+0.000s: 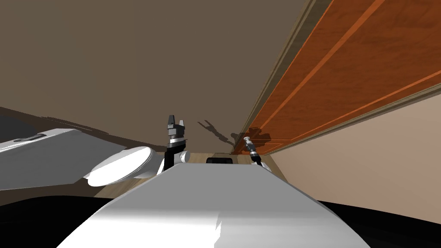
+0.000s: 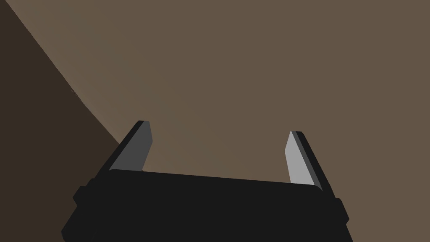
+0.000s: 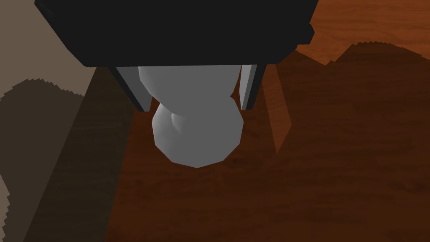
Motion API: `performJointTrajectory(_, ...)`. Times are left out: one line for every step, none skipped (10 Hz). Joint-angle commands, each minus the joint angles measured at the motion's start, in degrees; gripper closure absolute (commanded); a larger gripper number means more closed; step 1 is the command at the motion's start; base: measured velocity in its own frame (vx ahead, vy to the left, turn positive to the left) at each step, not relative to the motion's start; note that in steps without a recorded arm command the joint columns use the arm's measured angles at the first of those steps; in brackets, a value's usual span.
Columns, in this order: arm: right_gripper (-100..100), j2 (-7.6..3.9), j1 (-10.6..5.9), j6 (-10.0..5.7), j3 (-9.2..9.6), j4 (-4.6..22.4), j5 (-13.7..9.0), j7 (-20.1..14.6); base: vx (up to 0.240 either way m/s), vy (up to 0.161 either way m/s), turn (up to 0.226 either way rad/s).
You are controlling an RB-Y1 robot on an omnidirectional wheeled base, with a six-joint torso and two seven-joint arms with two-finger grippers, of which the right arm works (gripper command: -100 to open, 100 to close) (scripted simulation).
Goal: Pull the door open
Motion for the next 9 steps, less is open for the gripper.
performJointTrajectory(100,0.09,-0.13,0.05,0.06,0.0,-0.5,-2.0,-0.037,-0.019,0.05)
performJointTrajectory(100,0.1,-0.16,0.08,0.07,0.1,-0.6,-2.6,-0.049,-0.019,0.055)
performJointTrajectory(100,0.12,-0.22,0.14,0.09,0.1,-0.9,-3.7,-0.05,-0.025,0.054)
performJointTrajectory(100,0.14,-0.29,0.2,0.12,0.1,-1.2,-4.8,-0.051,-0.025,0.062)
performJointTrajectory(100,0.17,-0.35,0.27,0.14,0.2,-1.5,-6.0,-0.045,-0.026,0.064)
performJointTrajectory(100,0.19,-0.41,0.33,0.16,0.2,-1.8,-7.1,-0.05,-0.021,0.07)
performJointTrajectory(100,0.22,-0.48,0.39,0.18,0.2,-2.1,-8.2,-0.055,-0.018,0.061)
performJointTrajectory(100,0.25,-0.57,0.48,0.22,0.3,-2.5,-9.9,-0.054,-0.019,0.075)
performJointTrajectory(100,0.29,-0.66,0.56,0.25,0.3,-2.9,-11.5,-0.052,-0.027,0.085)
